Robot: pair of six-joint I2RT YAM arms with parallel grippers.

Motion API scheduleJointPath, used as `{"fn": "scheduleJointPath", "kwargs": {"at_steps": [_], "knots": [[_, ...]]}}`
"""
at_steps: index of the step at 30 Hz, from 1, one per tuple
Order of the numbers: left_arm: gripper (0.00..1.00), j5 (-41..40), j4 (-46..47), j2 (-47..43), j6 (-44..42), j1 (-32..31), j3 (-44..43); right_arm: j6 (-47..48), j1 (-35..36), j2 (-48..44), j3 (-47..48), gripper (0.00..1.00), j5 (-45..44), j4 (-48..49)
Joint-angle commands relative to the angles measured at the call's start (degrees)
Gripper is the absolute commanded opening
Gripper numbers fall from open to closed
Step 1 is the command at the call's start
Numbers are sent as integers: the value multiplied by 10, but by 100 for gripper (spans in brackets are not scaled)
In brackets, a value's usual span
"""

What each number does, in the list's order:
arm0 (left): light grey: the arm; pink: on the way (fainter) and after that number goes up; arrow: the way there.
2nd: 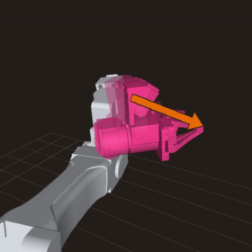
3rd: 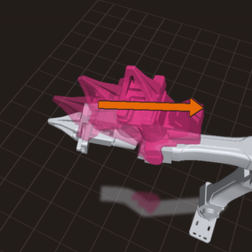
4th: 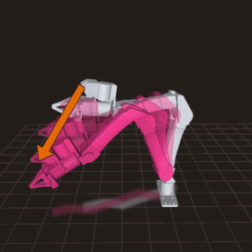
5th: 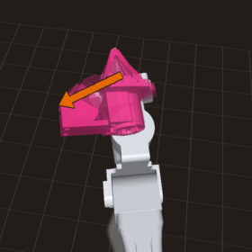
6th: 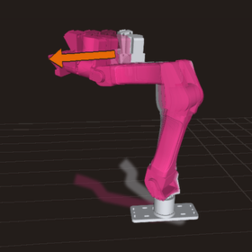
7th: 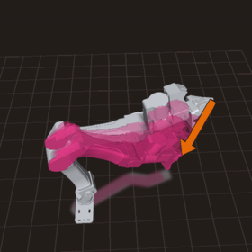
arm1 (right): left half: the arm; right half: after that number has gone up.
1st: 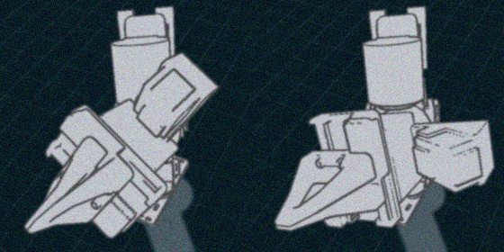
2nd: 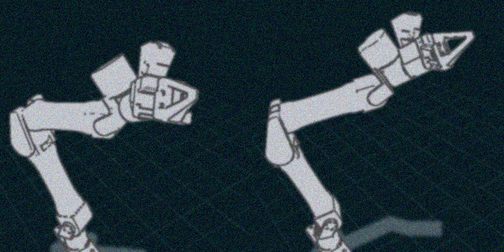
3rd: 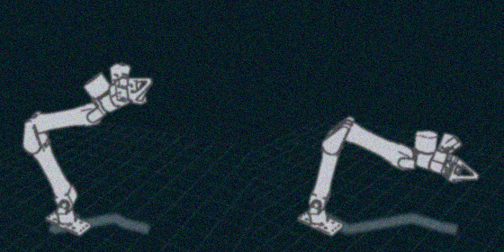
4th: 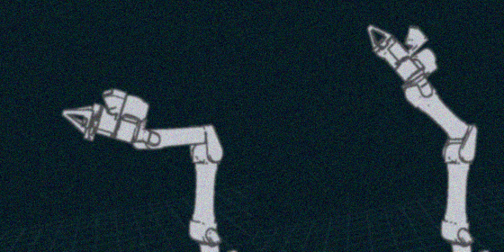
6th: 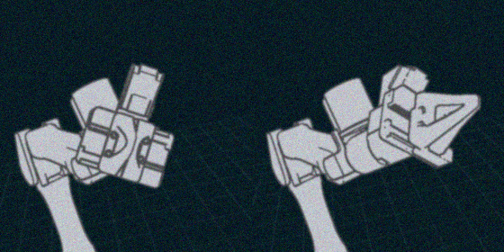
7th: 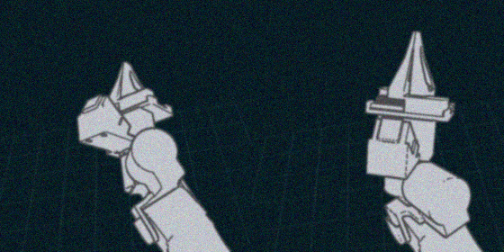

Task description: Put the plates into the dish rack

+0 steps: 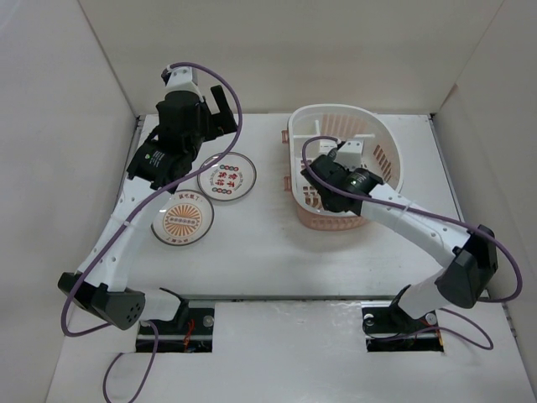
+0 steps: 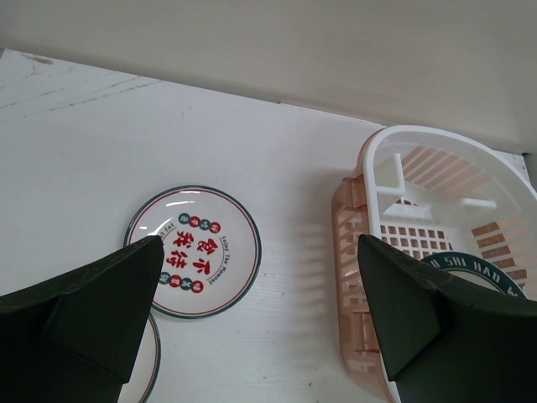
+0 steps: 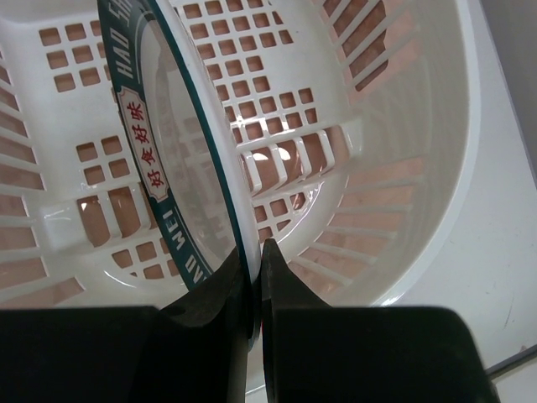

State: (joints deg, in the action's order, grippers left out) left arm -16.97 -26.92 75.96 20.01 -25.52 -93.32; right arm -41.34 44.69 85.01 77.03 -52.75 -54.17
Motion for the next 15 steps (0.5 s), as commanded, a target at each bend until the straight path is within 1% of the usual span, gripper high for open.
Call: {"fn": "scheduleJointPath", "kwargs": {"at_steps": [1,10,15], "knots": [[100,0,12,-22,-1,-1,4,-34,7,-3,8,0,-36,-17],[100,5,12,-22,-1,-1,4,-55,17,27,20,0,-36,-33],[100,11,17,-22,-7,-1,9,-87,28,78,51,1,-47,-63]]}}
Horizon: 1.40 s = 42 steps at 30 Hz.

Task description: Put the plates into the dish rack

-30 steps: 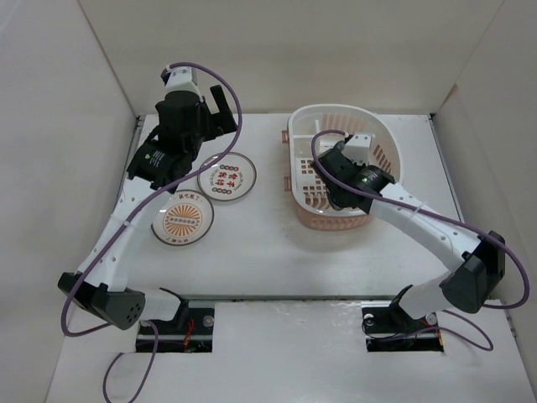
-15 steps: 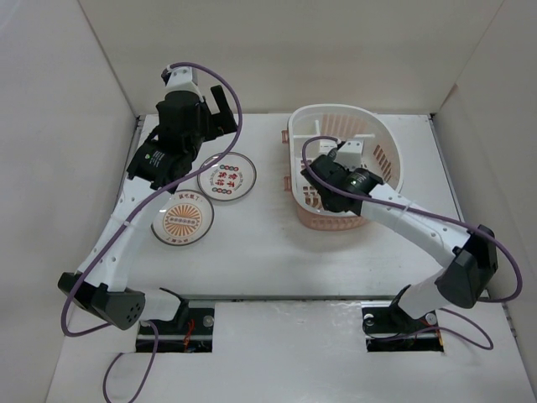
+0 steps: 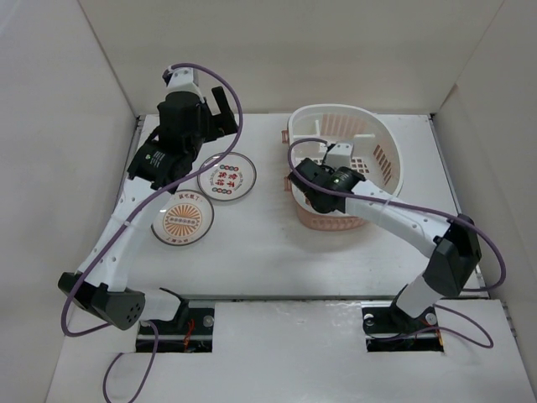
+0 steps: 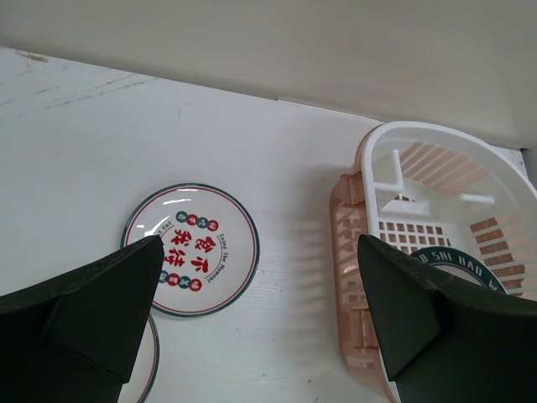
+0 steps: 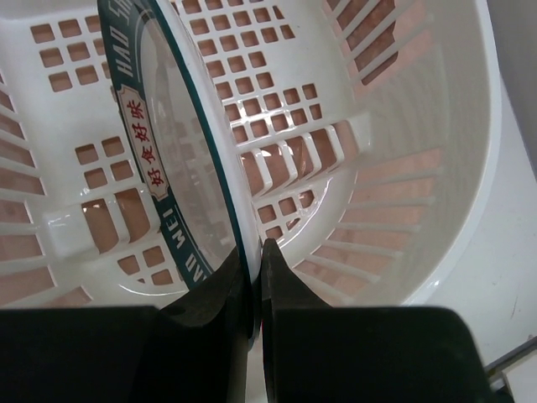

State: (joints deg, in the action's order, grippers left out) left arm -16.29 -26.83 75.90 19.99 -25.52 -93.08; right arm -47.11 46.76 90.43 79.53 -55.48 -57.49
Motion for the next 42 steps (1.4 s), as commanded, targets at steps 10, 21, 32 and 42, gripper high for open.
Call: {"fn": "scheduleJointPath", "kwargs": {"at_steps": [10,21,32,42], "knots": [[100,4,16,-16,-7,-1,7,-48,18,62,55,34,-20,-50],[100,-23,21,0,-1,-1,18,-42,18,20,72,60,-9,-45],[100,4,49,83,45,45,50,13,28,-66,146,83,-38,-82],[100,275,129,221,-72,246,39,322,72,-338,-35,100,271,265]]}}
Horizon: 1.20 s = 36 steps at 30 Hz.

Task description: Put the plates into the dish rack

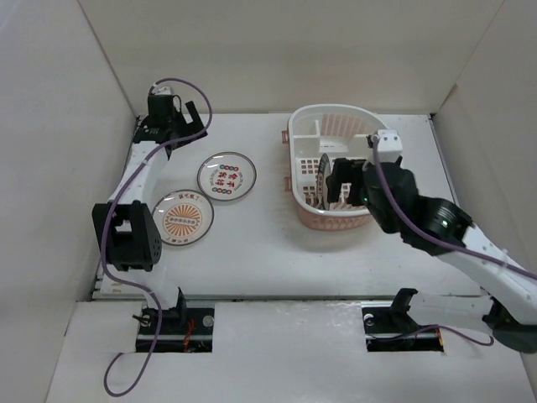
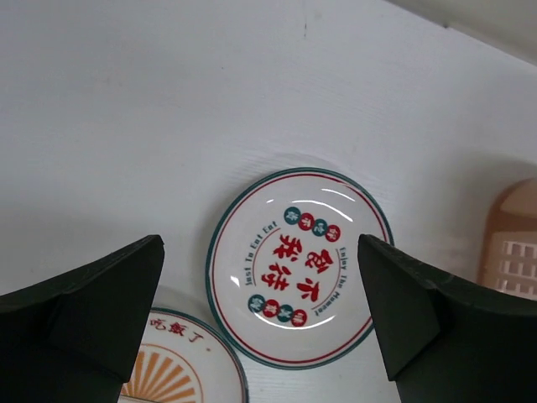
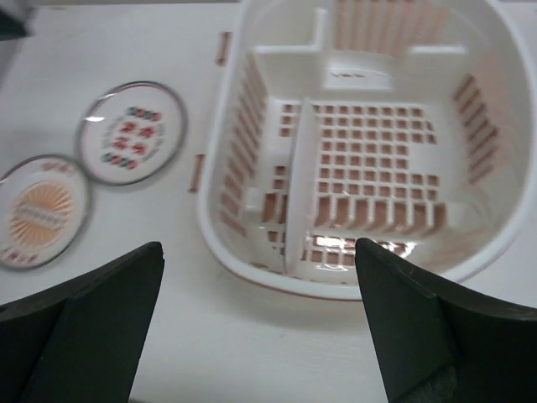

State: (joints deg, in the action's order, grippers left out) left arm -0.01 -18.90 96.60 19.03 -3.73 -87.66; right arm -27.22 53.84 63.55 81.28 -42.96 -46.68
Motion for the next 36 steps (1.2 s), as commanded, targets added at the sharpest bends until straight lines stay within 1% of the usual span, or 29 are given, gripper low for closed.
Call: {"fn": "scheduleJointPath", "kwargs": {"at_steps": [1,2,3,4,5,7,8,9,11,15,16,19,20,21,23,25,27,28,29,30,31,36], "knots": [[100,147,61,20,-72,39,-2,134,1,-86,-66,100,199,174],[100,160,103,25,-72,49,12,140,1,-95,-73,100,217,180],[100,175,132,25,-72,77,31,158,1,-95,-73,100,234,172],[100,232,160,34,-72,92,48,166,1,-95,-65,100,248,166],[100,262,187,46,-65,107,61,172,1,-95,-65,100,253,158],[100,308,193,96,-50,140,61,190,1,-89,-59,100,253,158],[100,352,193,110,-50,140,53,190,1,-95,-64,100,253,158],[100,360,199,129,-55,145,53,197,1,-95,-64,100,253,158],[100,372,199,144,-61,145,48,197,1,-108,-69,100,258,164],[100,365,216,181,-66,145,48,197,1,-120,-74,100,277,169],[97,374,216,201,-72,145,42,197,1,-120,-81,100,284,169],[97,398,210,234,-72,145,28,197,1,-126,-87,100,278,175],[95,409,210,249,-77,145,28,197,1,-126,-87,100,271,175],[95,414,210,249,-77,145,21,197,1,-126,-87,100,263,170],[90,419,205,263,-82,145,21,197,1,-126,-87,100,263,164],[89,419,198,269,-88,145,21,197,1,-126,-87,100,263,170],[79,425,192,275,-88,139,15,197,1,-126,-87,100,257,170],[75,425,192,275,-88,139,15,197,1,-126,-87,100,257,170],[74,430,186,282,-94,134,9,197,1,-126,-87,100,250,170],[68,430,186,282,-94,134,9,197,1,-126,-87,100,250,170],[65,430,186,287,-94,127,9,197,1,-121,-87,100,250,170],[65,435,174,293,-115,115,9,197,1,-120,-87,100,245,170]]}}
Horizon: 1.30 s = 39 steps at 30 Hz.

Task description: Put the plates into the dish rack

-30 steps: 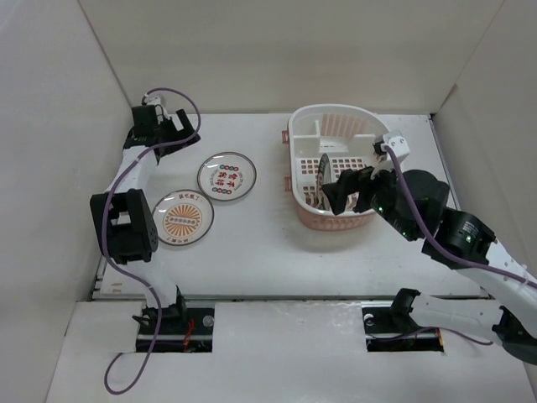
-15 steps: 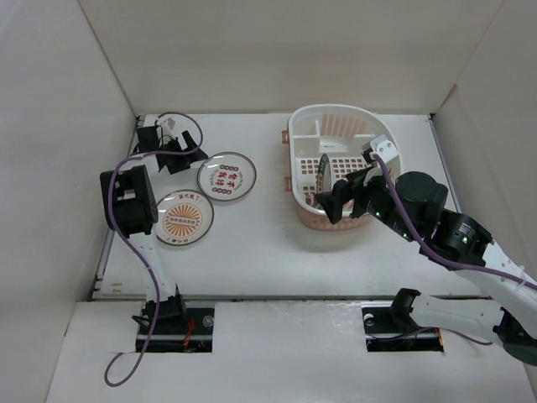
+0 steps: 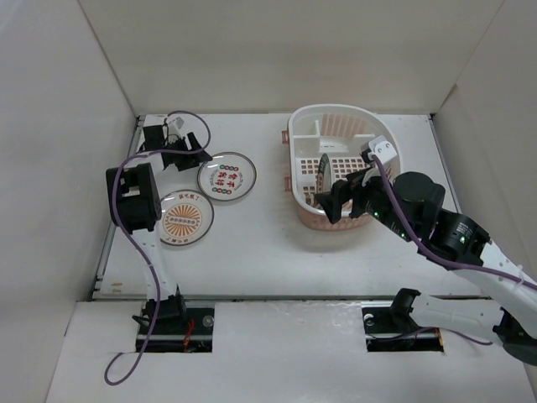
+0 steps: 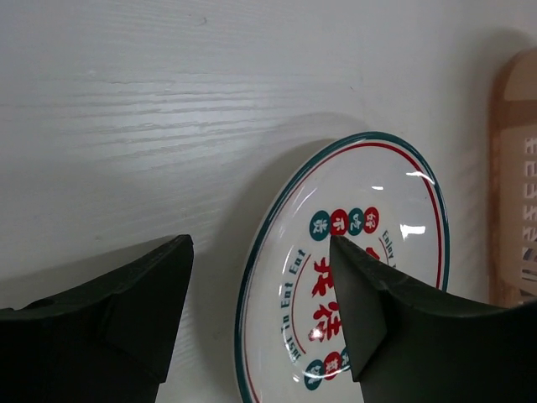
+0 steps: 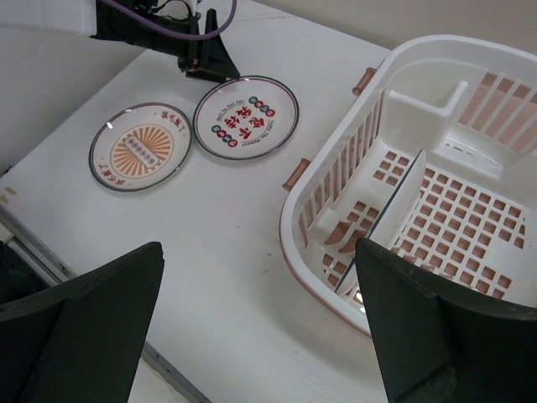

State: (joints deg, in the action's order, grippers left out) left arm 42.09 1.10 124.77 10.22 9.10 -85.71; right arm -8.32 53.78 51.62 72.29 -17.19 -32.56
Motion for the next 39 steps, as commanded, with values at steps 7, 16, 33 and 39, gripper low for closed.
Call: {"fn": "scheduleJointPath", "kwargs": {"at_steps": [7,16,33,39], "knots": [[33,1,-44,17,-33,-20,-18,8,2,4,3,100,-18,28],[0,-48,-83,35,-27,-31,-52,8,2,-1,3,100,-23,28],[0,-23,-29,-345,52,-37,-22,24,2,14,-27,100,-72,213],[0,85,28,-430,77,-43,6,52,-94,154,76,100,56,238]]}}
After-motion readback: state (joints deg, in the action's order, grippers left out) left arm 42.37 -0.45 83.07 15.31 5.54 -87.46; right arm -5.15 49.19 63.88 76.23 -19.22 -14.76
